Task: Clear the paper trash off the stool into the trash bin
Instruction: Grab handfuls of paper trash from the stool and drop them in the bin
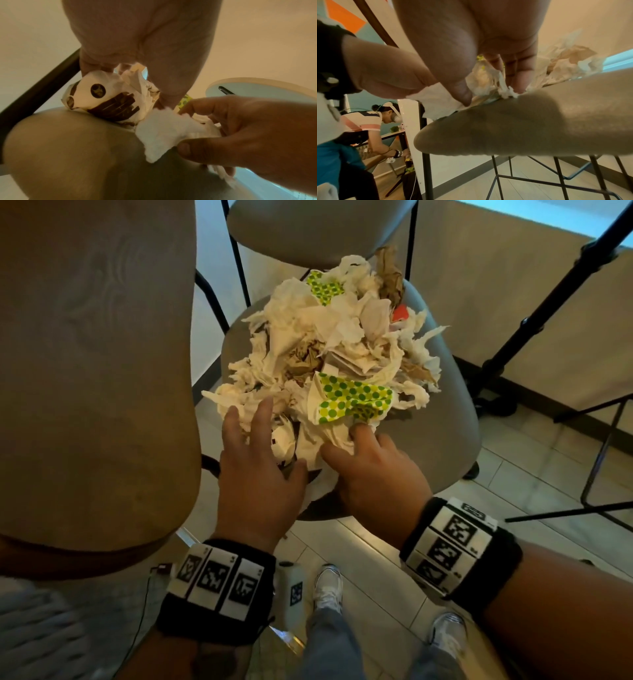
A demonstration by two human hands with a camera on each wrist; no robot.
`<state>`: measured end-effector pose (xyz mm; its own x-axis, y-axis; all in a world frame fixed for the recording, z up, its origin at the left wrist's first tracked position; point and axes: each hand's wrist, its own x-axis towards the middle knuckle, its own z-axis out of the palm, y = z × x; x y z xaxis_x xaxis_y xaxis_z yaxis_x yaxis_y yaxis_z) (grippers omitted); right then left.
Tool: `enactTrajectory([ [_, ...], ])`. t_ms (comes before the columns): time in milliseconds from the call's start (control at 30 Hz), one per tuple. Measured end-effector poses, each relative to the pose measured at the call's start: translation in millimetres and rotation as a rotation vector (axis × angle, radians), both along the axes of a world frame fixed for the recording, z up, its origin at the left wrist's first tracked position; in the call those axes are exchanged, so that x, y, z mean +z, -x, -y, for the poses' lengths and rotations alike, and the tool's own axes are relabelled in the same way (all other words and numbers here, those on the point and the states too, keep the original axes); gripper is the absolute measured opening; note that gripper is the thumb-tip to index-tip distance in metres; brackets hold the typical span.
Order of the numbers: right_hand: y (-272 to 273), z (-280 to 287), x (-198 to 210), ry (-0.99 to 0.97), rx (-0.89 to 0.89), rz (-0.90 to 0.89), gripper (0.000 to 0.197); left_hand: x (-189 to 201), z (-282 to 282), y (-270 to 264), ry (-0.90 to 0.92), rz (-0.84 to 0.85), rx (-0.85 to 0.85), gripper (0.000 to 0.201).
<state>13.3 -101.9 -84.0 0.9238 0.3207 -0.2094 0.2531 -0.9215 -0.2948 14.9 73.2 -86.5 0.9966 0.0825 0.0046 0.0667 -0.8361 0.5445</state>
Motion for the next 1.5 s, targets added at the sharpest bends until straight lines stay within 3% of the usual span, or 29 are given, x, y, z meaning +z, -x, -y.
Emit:
enactTrajectory([
  [333, -10.9, 25.3, 4.5, -0.321, -0.034, 0.046, 0.029, -2.6, 2.9, -2.9, 0.005, -0.015, -0.04, 0.072],
  [433, -14.6, 32.4, 13.3, -0.403, -0.104, 0.043, 0.013, 1.0, 5.6, -2.7, 0.023, 0.014, -0.039, 0.058],
  [667, -17.5, 52.9, 21.7, -0.624, -0.344, -0.006, 0.004, 10.4, 13.8, 0.0, 0.052, 0.094, -0.021, 0.048],
  [833, -20.5, 60.3, 13.9, -0.794, -0.482, 0.018, 0.034, 14.4, 16.3, 2.4, 0.095, 0.156, -0.015, 0.046],
  [1033, -29.0, 70.9, 7.2, -0.822, -0.59, 0.116, 0.015, 17.5, 20.5, 3.6, 0.111, 0.183, -0.018, 0.044],
  [1067, -27.9, 72.7, 6.6, -0.846, -0.612, 0.122, 0.02, 17.6, 19.7, 4.7, 0.116, 0.183, -0.018, 0.044],
  [1167, -25.9, 78.7, 4.2, -0.87, -0.597, 0.15, 0.063, 17.2, 18.3, 7.6, 0.126, 0.185, -0.025, 0.043],
  [1233, -27.9, 79.3, 5.3, -0.789, -0.538, 0.17, 0.078, 16.2, 18.2, 9.6, 0.109, 0.184, -0.032, 0.044],
  [1367, -37.7, 78.9, 5.8, -0.732, -0.52, 0.203, 0.076, 15.3, 16.9, 12.3, 0.098, 0.188, -0.032, 0.045],
  [1500, -44.8, 79.3, 1.4, -0.668, -0.527, 0.187, 0.056, 17.7, 14.4, 15.2, 0.106, 0.218, -0.044, 0.048],
])
